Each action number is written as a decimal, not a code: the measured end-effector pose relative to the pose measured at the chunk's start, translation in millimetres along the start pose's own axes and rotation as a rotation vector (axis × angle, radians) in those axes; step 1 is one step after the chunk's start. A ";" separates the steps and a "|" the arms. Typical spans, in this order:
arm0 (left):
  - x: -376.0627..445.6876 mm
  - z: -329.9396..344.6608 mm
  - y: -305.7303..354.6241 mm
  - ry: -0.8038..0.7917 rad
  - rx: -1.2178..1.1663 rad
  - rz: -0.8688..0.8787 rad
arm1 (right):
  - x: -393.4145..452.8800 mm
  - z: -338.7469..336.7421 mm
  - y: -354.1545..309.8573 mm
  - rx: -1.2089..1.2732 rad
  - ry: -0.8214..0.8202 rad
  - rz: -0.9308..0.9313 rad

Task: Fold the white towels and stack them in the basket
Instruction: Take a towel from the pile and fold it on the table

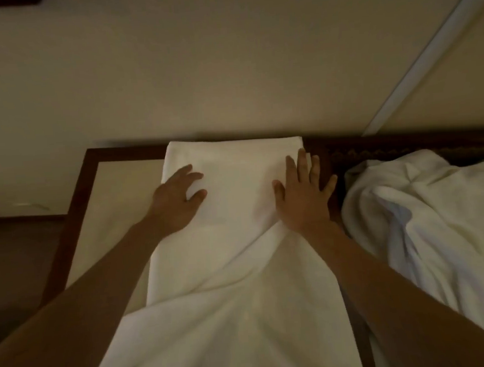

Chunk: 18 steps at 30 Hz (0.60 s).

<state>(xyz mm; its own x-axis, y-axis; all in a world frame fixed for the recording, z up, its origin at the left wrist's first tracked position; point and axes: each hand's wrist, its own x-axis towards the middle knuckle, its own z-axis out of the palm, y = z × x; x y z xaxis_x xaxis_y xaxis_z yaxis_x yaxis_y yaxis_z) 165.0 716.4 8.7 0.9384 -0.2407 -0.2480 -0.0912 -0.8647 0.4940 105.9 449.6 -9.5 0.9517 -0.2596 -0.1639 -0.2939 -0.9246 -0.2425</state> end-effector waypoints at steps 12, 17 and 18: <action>-254.5 -20.7 -130.5 -0.333 0.356 -0.275 | -235.1 27.9 -61.5 0.389 0.018 0.093; -285.9 -26.9 -135.3 -0.153 0.196 -0.207 | -290.1 25.1 -93.5 0.613 -0.129 0.146; -296.0 -30.5 -127.0 -0.083 0.051 -0.187 | -300.4 21.4 -99.7 0.708 -0.159 0.166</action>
<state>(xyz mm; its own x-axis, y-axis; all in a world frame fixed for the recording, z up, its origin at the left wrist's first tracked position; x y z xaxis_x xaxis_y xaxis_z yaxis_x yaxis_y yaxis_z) -91.0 911.0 44.8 0.9100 -0.1074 -0.4005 0.0634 -0.9185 0.3903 -152.6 625.7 43.5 0.8812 -0.2875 -0.3752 -0.4707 -0.4619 -0.7517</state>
